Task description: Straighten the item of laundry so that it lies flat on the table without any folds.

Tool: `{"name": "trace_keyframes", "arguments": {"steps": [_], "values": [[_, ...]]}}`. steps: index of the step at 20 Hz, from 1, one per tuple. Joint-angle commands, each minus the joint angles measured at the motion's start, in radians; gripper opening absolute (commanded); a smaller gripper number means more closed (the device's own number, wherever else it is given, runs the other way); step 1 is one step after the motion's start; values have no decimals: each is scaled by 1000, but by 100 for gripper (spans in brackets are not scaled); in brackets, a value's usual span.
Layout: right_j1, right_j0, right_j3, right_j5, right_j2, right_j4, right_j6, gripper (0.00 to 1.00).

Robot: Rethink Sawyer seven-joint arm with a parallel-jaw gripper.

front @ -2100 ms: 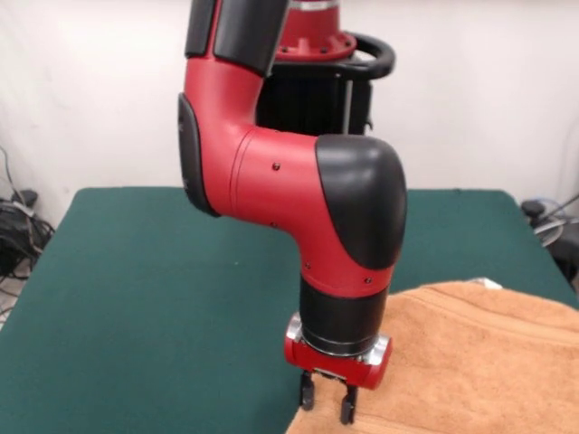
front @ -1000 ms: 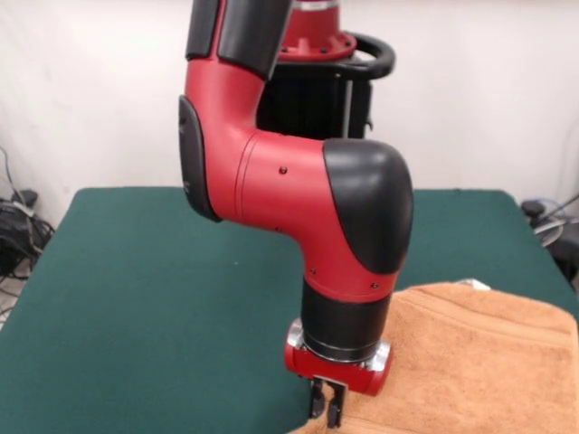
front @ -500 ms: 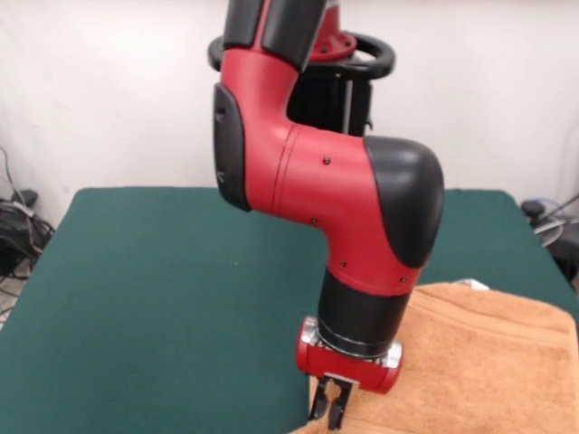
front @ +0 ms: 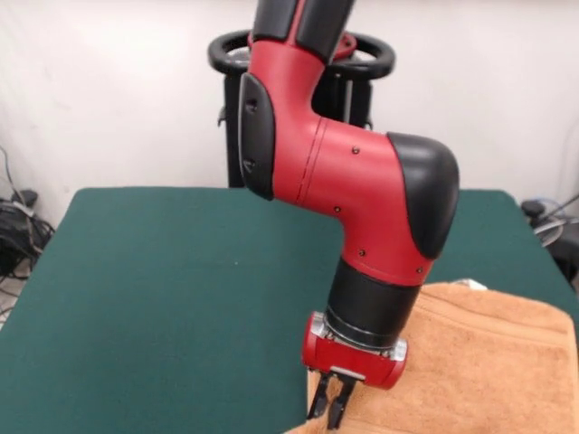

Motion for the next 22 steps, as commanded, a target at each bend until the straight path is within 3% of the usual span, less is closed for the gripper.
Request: {"name": "trace_keyframes", "arguments": {"steps": [1,22], "values": [[192,-36,184,78,-14,-65,145,0],[133,-192,277,51,86,-236,-9,0]]}}
